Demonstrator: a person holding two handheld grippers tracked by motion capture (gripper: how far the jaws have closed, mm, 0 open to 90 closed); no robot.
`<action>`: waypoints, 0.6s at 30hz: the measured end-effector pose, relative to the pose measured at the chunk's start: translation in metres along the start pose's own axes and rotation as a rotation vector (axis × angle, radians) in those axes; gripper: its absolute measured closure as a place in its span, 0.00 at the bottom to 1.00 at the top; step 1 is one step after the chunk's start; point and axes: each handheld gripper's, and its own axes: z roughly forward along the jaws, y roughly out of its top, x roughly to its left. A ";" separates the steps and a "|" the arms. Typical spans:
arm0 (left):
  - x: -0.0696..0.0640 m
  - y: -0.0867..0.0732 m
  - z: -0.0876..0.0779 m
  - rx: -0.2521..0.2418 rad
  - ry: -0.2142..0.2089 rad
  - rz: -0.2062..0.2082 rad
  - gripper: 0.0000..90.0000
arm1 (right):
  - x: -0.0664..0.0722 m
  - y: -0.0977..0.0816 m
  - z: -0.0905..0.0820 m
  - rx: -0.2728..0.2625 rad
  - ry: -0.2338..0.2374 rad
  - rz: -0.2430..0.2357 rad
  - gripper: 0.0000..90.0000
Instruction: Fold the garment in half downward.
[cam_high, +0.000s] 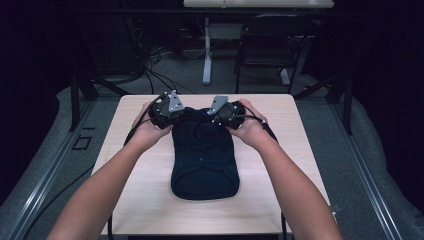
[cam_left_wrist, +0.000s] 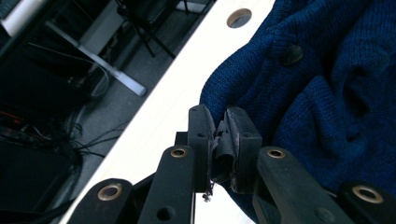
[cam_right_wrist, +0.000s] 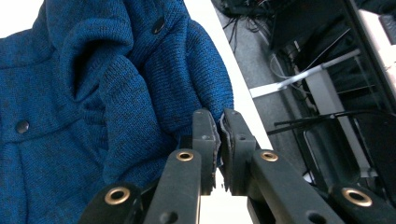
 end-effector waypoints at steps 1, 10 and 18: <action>0.000 0.000 -0.002 -0.007 0.009 0.001 0.91 | 0.000 0.000 0.000 -0.006 -0.002 0.000 0.94; -0.011 -0.007 0.006 0.007 0.006 0.011 0.91 | 0.011 -0.005 0.006 0.013 -0.007 -0.030 0.94; -0.015 -0.008 0.010 0.018 0.002 0.016 0.91 | 0.014 -0.009 0.010 0.021 0.001 -0.021 0.94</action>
